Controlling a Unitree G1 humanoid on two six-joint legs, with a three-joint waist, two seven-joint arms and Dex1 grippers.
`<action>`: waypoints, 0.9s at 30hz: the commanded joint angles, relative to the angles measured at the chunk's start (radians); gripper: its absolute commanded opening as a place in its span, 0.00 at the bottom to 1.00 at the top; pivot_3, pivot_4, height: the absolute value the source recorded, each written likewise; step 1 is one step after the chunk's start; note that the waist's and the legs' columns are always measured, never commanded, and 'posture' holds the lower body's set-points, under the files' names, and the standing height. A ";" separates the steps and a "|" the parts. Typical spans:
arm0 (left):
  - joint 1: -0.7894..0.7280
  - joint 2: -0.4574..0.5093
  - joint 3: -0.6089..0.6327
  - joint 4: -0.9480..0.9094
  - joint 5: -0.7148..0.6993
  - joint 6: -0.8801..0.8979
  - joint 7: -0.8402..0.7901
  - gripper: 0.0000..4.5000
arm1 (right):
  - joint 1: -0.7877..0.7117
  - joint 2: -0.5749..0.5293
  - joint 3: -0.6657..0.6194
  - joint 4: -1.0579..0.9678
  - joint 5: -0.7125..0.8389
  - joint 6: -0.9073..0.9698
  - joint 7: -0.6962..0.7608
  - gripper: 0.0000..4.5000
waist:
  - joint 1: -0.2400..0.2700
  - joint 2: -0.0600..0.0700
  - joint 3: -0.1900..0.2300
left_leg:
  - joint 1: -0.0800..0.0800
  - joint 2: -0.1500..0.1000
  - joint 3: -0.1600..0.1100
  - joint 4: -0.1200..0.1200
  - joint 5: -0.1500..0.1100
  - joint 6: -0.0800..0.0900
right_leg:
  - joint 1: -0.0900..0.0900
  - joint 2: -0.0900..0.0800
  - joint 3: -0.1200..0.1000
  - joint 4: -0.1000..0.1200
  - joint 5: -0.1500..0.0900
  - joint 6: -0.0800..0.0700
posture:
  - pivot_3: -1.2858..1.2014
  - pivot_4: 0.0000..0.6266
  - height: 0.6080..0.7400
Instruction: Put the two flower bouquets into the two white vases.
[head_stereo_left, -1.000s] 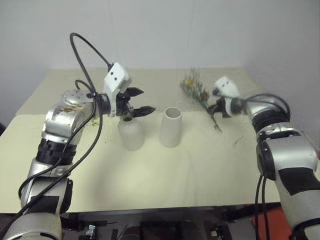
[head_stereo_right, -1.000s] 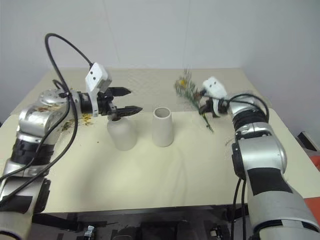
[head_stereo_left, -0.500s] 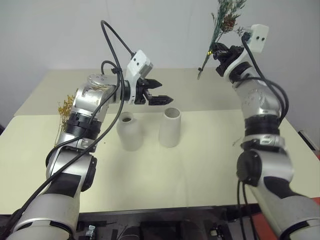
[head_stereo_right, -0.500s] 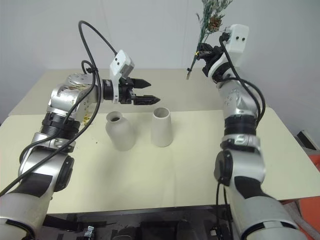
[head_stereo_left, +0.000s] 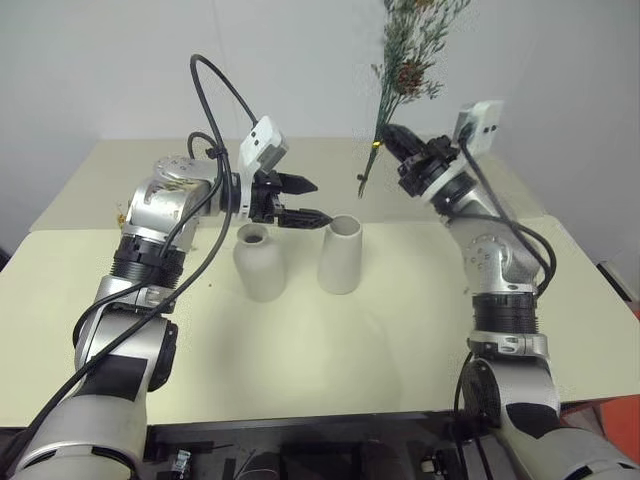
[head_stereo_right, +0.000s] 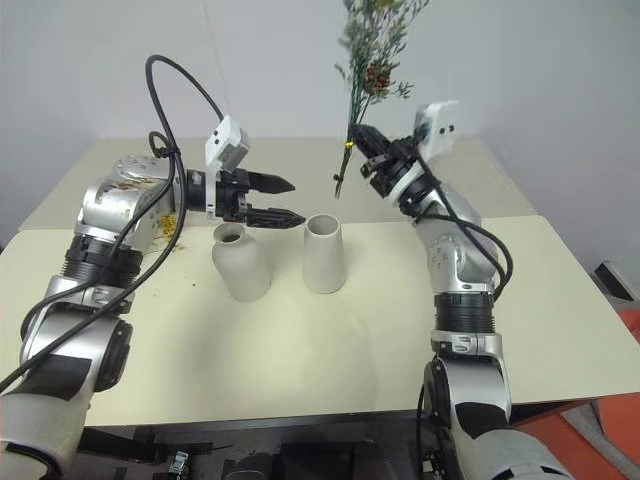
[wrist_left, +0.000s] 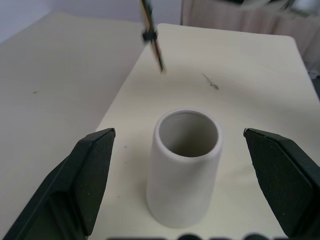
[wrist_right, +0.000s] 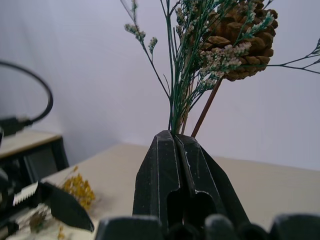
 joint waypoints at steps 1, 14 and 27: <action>-0.011 0.019 0.017 -0.036 -0.009 0.004 -0.028 1.00 | 0.006 -0.006 0.036 -0.077 -0.013 -0.068 0.033 0.01 | 0.001 0.000 0.000 | 0.000 0.000 0.000 0.000 0.000 0.000 | 0.000 0.000 0.000 0.000 0.000 0.000 | 0.52 0.24 1.00; -0.042 0.056 -0.065 -0.005 0.075 0.015 -0.107 1.00 | 0.072 0.013 0.091 -0.095 -0.047 -0.199 0.055 0.01 | 0.002 0.000 0.000 | 0.001 0.000 0.000 0.000 0.000 0.000 | 0.000 0.000 0.000 0.000 0.000 0.000 | 0.52 0.24 1.00; -0.058 0.048 -0.062 0.031 0.114 -0.002 -0.127 1.00 | 0.183 0.043 0.157 -0.103 -0.133 -0.353 0.041 0.01 | 0.007 0.000 0.000 | 0.001 0.000 0.000 0.000 0.000 0.000 | 0.000 0.000 0.000 0.000 0.000 0.000 | 0.52 0.24 1.00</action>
